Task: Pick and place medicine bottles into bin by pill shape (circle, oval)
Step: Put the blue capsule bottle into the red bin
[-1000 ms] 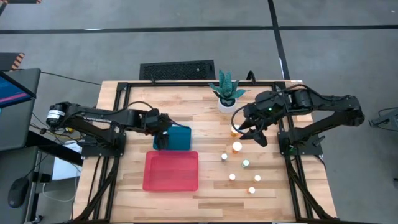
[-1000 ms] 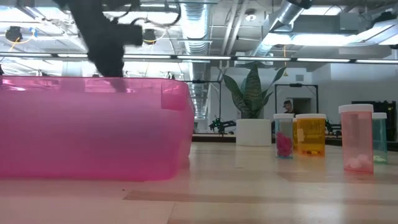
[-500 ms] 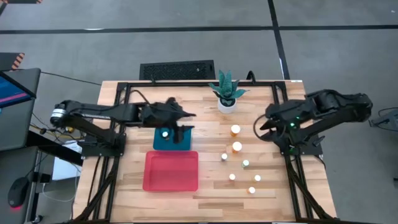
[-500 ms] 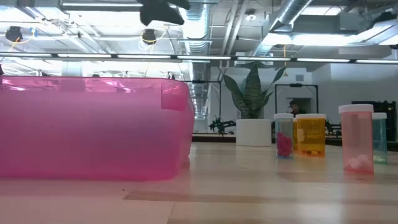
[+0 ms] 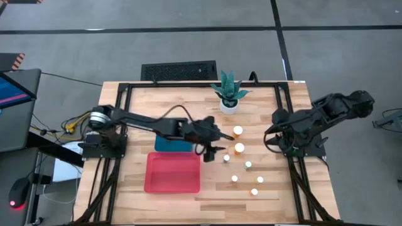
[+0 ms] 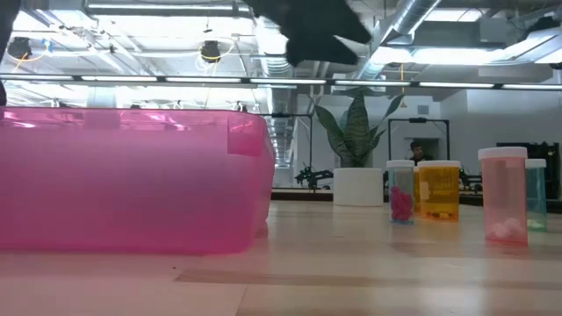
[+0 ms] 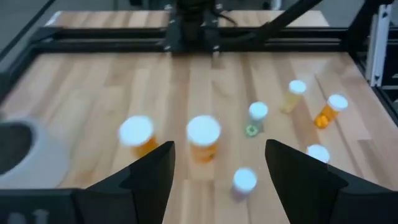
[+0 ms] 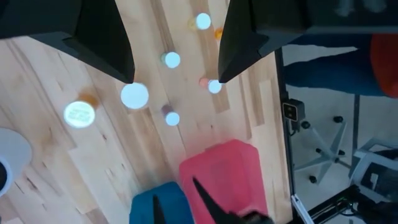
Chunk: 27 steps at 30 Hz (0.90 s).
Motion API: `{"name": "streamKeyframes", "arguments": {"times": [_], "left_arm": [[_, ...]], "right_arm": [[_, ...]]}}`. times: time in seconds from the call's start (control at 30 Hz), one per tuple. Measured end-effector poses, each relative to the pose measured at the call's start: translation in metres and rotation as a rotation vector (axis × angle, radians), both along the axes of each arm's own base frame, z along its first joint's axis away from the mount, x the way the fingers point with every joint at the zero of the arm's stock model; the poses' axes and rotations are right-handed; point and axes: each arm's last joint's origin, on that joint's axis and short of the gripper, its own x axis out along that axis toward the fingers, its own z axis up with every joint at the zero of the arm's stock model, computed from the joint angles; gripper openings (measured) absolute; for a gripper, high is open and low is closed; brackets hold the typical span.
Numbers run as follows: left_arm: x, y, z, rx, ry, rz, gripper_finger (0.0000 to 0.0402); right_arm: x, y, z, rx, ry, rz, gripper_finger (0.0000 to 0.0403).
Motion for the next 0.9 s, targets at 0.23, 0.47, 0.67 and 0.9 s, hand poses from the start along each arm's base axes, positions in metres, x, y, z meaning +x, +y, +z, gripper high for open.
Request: {"name": "streamKeyframes", "arguments": {"times": [0.23,0.47,0.67,0.9], "left_arm": [[0.027,-0.017,-0.035,-0.009,-0.013,-0.058,0.0243],[0.036,-0.034,-0.065,-0.023,0.032,-0.119,0.0243],[0.044,-0.034,-0.083,0.000,0.032,-0.128,0.0243],[0.047,-0.035,-0.103,0.016,0.075,-0.132,0.0243]], "right_arm": [[0.001,0.005,-0.001,-0.015,0.001,0.020,0.0240],[0.003,0.006,0.001,-0.011,-0.028,0.018,0.0240],[0.003,0.006,0.002,-0.007,-0.038,0.018,0.0240],[0.004,0.006,0.002,-0.008,-0.042,0.021,0.0240]]}}
